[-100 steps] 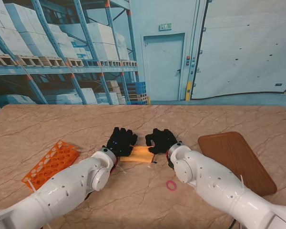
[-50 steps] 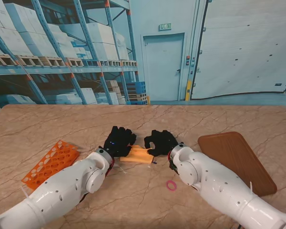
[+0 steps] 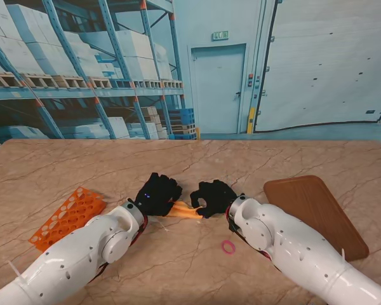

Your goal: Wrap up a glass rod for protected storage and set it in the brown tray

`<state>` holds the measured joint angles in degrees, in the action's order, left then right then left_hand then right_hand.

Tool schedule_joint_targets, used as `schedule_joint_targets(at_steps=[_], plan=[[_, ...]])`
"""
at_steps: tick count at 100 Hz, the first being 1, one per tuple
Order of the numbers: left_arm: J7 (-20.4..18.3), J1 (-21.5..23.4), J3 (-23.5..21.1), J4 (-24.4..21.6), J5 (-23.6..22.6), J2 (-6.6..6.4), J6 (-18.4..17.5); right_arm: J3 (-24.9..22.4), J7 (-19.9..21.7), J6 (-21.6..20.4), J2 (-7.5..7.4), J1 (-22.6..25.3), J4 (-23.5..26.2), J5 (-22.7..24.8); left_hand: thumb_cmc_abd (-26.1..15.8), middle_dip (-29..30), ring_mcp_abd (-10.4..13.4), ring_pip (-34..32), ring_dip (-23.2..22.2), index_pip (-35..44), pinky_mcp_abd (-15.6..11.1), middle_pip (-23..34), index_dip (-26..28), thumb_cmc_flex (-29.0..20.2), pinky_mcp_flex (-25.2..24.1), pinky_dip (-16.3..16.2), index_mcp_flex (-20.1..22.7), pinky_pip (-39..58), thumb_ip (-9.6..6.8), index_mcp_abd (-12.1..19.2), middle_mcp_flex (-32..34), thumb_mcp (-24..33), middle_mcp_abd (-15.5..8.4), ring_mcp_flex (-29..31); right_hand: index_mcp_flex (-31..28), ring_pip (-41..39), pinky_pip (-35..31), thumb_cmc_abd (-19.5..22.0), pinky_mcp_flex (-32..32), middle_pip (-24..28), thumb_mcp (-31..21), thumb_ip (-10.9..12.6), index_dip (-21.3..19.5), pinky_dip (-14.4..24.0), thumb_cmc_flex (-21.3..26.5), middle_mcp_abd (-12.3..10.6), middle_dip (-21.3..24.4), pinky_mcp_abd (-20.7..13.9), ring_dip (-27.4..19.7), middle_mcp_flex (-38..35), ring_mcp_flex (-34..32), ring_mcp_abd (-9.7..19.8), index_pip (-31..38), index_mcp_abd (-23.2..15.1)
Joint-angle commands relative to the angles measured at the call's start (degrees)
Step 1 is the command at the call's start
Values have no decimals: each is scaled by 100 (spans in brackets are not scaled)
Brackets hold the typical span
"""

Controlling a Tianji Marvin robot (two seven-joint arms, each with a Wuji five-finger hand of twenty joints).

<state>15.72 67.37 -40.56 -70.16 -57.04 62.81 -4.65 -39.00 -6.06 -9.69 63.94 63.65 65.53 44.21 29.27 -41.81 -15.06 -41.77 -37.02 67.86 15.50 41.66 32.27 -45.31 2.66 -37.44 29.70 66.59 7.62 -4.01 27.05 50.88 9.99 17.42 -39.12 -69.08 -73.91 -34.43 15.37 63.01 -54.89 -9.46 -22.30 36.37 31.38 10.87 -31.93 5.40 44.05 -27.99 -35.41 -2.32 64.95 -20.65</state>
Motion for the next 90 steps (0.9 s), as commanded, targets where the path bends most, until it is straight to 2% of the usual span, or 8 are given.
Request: schedule_joint_targets(at_steps=[1,23,32,41,46,49,59,90], plan=[[-80,124,-23,-105,2,-52,-52,21,15,-79,-16,41,47,23,325,-21,57,43,11,116,-14,48,18,-196,45,36,178,101,283,-109,53,180,-46,73,-191,19,-67,-183,22,-57,-196,-156,-55,-60,216,-69,35,72,-37,-73,-27,4,27,-218],[-319,313,-166,-321,-154,-144,-168,84,65,-116,-38,27,53,66,358,-15,39,53,7,87,-7,27,28,-174,45,27,220,90,307,-122,76,237,-46,87,-203,41,-29,-205,26,-80,-213,-164,-74,-47,208,-70,16,85,-38,-80,-36,3,5,-230],[-484,375,-224,-387,-203,-188,-223,109,98,-116,-59,21,62,116,352,-10,49,90,20,68,12,10,62,-139,29,27,203,69,318,-21,70,258,-54,79,-191,42,15,-251,18,-88,-223,-163,-65,-48,187,-70,9,108,-36,-76,-37,3,-18,-177],[-640,429,-284,-437,-235,-226,-292,107,154,-89,-75,35,93,135,351,21,55,145,42,43,17,-58,125,-89,4,33,168,22,325,168,67,252,-70,74,173,149,140,-526,0,-182,-269,-131,-50,7,-145,-41,-1,162,-57,-23,-23,-16,-119,68],[-710,468,-323,-469,-221,-234,-311,92,184,-68,-84,55,125,144,380,41,51,178,54,29,32,-107,137,-96,-21,37,173,-9,331,206,49,255,-55,60,399,196,169,-663,0,-211,-55,-176,-42,41,-242,-4,-13,166,-56,32,11,-47,-165,257],[-727,487,-342,-481,-214,-236,-321,78,194,-56,-91,73,149,160,398,50,49,186,57,17,39,-129,135,-80,-23,35,168,-13,343,241,42,248,-61,59,452,218,187,-679,3,-228,83,-112,-110,79,-319,11,-31,165,-37,55,18,-58,-296,377],[-818,558,-425,-540,-166,-243,-395,10,210,-56,-117,144,238,231,428,63,43,196,58,-83,41,-165,74,55,-23,26,154,-18,403,201,40,179,-49,60,530,252,227,-656,-4,-258,211,48,-360,139,-480,37,-60,200,-10,112,45,-65,-584,610],[-1099,908,-816,-829,109,-248,-760,-443,288,-138,-208,551,679,445,273,75,19,220,51,-150,68,-222,-3,456,-54,17,378,-76,475,102,80,-153,1,59,486,272,262,-423,-19,-295,505,188,-584,169,-659,88,-73,217,13,140,78,-115,-663,719]])
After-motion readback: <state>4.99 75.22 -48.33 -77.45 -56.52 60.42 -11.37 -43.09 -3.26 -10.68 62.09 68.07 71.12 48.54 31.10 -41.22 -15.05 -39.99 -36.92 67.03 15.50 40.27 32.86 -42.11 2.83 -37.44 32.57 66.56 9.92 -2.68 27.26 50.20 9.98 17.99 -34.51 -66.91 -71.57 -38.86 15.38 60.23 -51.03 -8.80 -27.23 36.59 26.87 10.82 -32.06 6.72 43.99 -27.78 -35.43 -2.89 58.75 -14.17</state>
